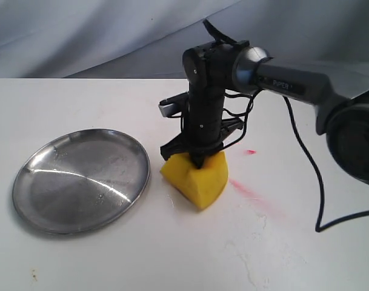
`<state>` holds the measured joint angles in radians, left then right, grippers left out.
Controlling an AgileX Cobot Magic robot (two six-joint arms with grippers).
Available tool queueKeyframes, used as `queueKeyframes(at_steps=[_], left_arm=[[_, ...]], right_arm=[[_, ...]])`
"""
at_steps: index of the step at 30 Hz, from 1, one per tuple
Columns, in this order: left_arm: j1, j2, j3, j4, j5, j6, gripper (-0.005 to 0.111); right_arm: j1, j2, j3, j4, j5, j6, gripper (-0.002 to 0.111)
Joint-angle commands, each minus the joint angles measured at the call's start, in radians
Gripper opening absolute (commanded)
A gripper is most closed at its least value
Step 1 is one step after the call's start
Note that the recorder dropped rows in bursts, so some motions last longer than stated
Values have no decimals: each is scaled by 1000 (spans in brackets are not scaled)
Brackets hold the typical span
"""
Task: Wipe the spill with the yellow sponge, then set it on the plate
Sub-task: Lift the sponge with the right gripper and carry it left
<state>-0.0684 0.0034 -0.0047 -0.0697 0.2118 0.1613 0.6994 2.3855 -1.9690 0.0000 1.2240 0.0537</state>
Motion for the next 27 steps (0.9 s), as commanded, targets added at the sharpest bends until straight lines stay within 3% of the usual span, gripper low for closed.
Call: queueKeyframes(at_steps=[1, 4, 10, 17, 27], left_arm=[[-1, -3, 5, 1, -6, -2, 0], [-1, -3, 5, 1, -6, -2, 0], [-1, -3, 5, 1, -6, -2, 0], [-1, -3, 5, 1, -6, -2, 0], [-1, -3, 5, 1, -6, -2, 0]], right_arm=[[-72, 138, -245, -57, -3, 44, 0], [-107, 169, -348, -73, -3, 78, 0], [-130, 98, -362, -187, -3, 120, 0], [-131, -59, -241, -274, -3, 132, 0], [-46, -247, 11, 50, -3, -3, 0]])
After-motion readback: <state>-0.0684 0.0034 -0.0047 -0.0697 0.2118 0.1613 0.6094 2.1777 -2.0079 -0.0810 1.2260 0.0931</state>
